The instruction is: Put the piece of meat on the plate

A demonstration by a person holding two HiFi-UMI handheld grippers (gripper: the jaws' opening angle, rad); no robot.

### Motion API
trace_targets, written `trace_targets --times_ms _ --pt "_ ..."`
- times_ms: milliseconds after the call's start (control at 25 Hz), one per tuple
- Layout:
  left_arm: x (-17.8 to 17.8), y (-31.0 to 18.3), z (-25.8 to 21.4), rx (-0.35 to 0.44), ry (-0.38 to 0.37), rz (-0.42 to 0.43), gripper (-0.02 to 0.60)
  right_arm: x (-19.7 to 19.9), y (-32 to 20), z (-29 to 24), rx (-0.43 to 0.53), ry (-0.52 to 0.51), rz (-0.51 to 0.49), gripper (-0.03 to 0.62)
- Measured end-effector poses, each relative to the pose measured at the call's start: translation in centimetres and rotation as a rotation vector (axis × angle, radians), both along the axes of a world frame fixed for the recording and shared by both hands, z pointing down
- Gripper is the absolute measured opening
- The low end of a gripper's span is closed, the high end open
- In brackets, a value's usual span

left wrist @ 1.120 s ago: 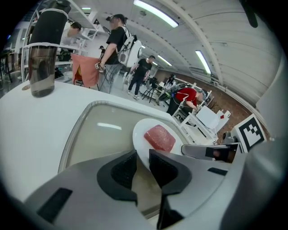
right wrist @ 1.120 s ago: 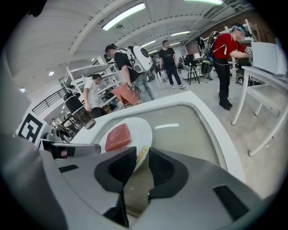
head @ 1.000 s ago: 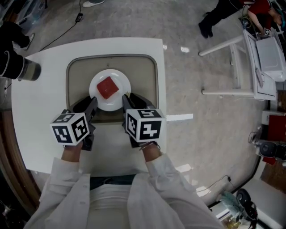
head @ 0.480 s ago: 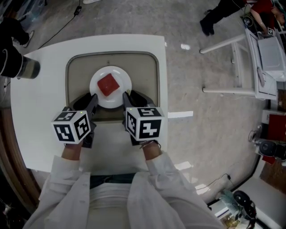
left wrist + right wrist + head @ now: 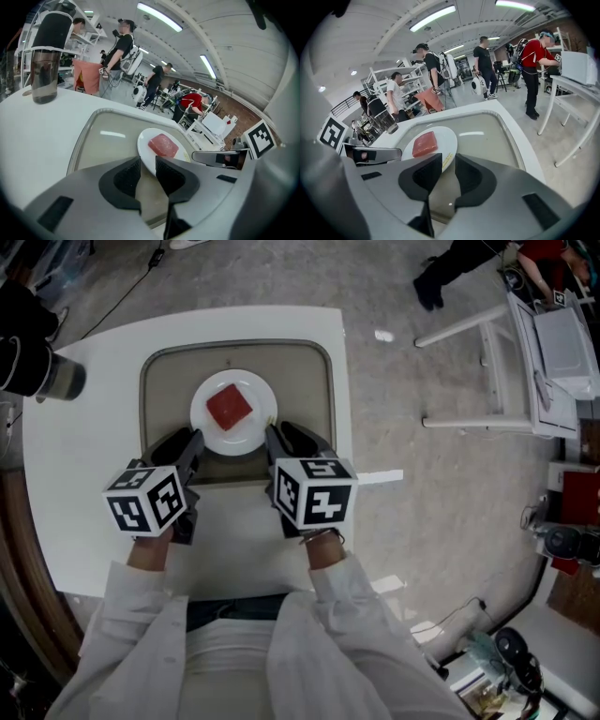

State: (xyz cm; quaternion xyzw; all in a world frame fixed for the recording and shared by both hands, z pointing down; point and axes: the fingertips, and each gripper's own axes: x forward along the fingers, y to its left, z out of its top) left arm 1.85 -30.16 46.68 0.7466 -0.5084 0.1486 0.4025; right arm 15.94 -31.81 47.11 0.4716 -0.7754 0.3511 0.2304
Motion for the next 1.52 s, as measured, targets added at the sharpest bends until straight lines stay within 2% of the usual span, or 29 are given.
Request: trace_targets --times_ms 280,560,720,840,920,1040,1320,1520 --pt "-0.9 2.4 -1.7 0.013 0.040 0.002 0.084 -0.7 2.5 -2.7 0.052 -0.015 0.027 0.092" --pt "-2.2 6.0 -5.7 0.095 0.133 0.049 0.083 -3.5 7.4 -6.6 0.117 -0.050 0.004 0.092" --pt "-3.2 8.8 -8.2 0.160 0.176 0.084 0.055 -5.7 10.6 -9.1 0.178 -0.143 0.012 0.086" --pt "-4.0 11.1 -9.5 0.199 0.199 0.116 0.031 -7.2 12.7 -10.1 0.202 -0.202 0.034 0.059" --pt "-4.7 12.9 -10.5 0.223 0.218 0.141 0.023 -8.3 14.4 -10.5 0.213 -0.204 0.039 0.049" --pt "-5.8 15.9 -11.7 0.250 0.245 0.173 0.015 -9.9 17.3 -11.2 0.247 -0.153 0.017 0.034" --pt "-7.9 22.2 -12.5 0.250 0.311 0.220 0.012 -13.7 22.7 -12.5 0.272 -0.176 -0.013 0.020" --pt "-8.9 24.6 -12.1 0.233 0.311 0.250 0.012 -15.1 24.9 -13.9 0.291 -0.188 -0.022 0.018"
